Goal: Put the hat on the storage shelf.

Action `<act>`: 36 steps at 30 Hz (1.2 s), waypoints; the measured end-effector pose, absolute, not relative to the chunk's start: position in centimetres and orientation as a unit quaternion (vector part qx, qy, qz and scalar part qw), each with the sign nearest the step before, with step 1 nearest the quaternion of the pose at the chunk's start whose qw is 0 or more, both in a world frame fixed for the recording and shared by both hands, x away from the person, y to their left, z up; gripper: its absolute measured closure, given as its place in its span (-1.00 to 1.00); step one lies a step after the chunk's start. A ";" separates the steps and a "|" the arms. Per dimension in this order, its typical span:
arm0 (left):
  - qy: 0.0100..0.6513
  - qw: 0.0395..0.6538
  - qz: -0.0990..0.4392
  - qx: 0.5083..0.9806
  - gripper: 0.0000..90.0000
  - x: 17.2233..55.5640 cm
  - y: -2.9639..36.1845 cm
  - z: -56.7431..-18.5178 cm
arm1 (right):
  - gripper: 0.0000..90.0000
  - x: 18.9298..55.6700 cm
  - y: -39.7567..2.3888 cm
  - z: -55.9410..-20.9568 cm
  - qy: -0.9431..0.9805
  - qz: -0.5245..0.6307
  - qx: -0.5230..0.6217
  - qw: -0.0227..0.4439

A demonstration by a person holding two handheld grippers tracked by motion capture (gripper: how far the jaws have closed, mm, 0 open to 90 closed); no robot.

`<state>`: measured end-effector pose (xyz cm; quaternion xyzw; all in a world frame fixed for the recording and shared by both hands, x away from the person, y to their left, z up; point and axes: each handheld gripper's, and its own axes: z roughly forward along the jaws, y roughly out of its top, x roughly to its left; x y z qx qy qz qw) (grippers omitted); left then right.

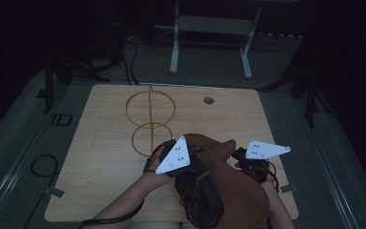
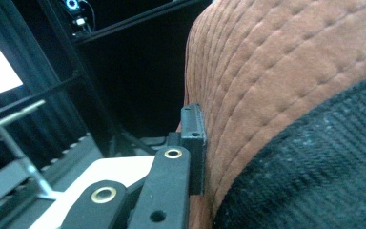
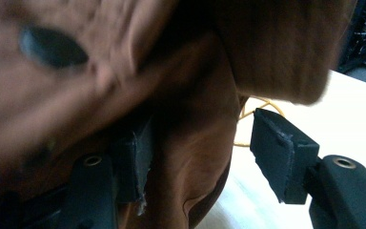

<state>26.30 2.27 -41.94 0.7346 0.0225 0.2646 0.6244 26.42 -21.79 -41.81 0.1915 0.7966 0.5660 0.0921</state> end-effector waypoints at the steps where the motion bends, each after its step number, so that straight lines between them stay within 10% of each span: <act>1: 0.028 0.621 0.267 0.736 0.95 26.3 2.2 -41.9 | -0.07 26.5 -21.7 -41.8 0.794 0.568 0.195 0.092; 10: 0.033 0.624 0.256 0.738 0.94 26.1 1.2 -41.9 | 0.06 26.7 -20.7 -41.5 0.796 0.565 0.197 0.092; 20: 0.025 0.629 0.233 0.741 0.92 26.2 1.3 -41.4 | 0.83 27.0 -20.9 -41.4 0.795 0.570 0.193 0.070; 36: 0.045 0.620 0.252 0.742 0.43 25.6 2.4 -39.6 | 0.91 26.4 -22.3 -39.9 0.786 0.580 0.193 0.092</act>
